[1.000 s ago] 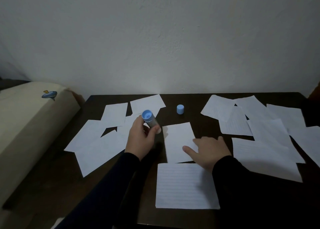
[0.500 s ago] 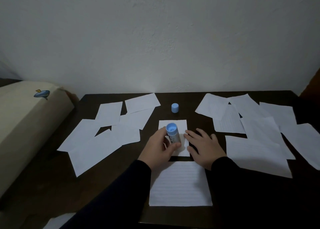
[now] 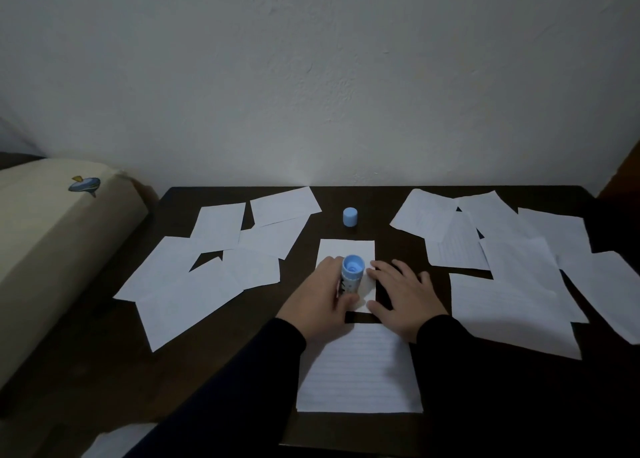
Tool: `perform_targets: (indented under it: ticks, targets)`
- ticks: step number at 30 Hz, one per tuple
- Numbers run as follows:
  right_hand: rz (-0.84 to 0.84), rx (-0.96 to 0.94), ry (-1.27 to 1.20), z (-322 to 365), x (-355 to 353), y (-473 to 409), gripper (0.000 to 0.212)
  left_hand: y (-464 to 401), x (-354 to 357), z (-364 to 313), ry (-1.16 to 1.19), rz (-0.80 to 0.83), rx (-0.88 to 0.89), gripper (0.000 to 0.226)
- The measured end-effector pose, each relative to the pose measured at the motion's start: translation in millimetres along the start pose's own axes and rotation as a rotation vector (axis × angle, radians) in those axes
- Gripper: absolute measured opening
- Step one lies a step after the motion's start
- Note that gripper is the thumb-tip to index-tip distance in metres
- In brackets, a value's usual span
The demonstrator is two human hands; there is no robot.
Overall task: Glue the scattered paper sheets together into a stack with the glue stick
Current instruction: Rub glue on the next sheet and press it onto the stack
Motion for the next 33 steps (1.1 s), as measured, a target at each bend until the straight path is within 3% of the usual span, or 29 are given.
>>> perform_targets:
  ticks: [10, 15, 17, 20, 25, 33]
  targets:
    - [0.056, 0.004, 0.021, 7, -8, 3, 0.062, -6, -30, 30, -0.111, -0.064, -0.155, 0.035]
    - [0.096, 0.032, 0.128, 22, -13, 15, 0.061, -11, -40, 27, 0.106, -0.351, -0.23, 0.034]
    - [0.027, 0.03, 0.14, 27, -17, 18, 0.058, -17, -38, 21, 0.154, -0.416, -0.236, 0.031]
    - [-0.059, 0.055, 0.103, 24, -24, 13, 0.061, -32, -24, 11, 0.183, -0.379, -0.208, 0.03]
    - [0.123, 0.129, 0.094, 7, -8, 8, 0.072, -60, 10, -9, 0.248, -0.297, -0.196, 0.03]
    - [0.113, 0.136, 0.098, 5, -8, 5, 0.072, -77, 44, -17, 0.157, -0.18, -0.142, 0.024]
Point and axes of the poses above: each hand's wrist, its own y-axis away from the middle knuckle, its own x-axis out of the palm, z = x × y, the point moved 2 cm from there along -y, towards the middle knuckle, and after that the axes turned 11 degrees about -z, right-handed, at the moved point
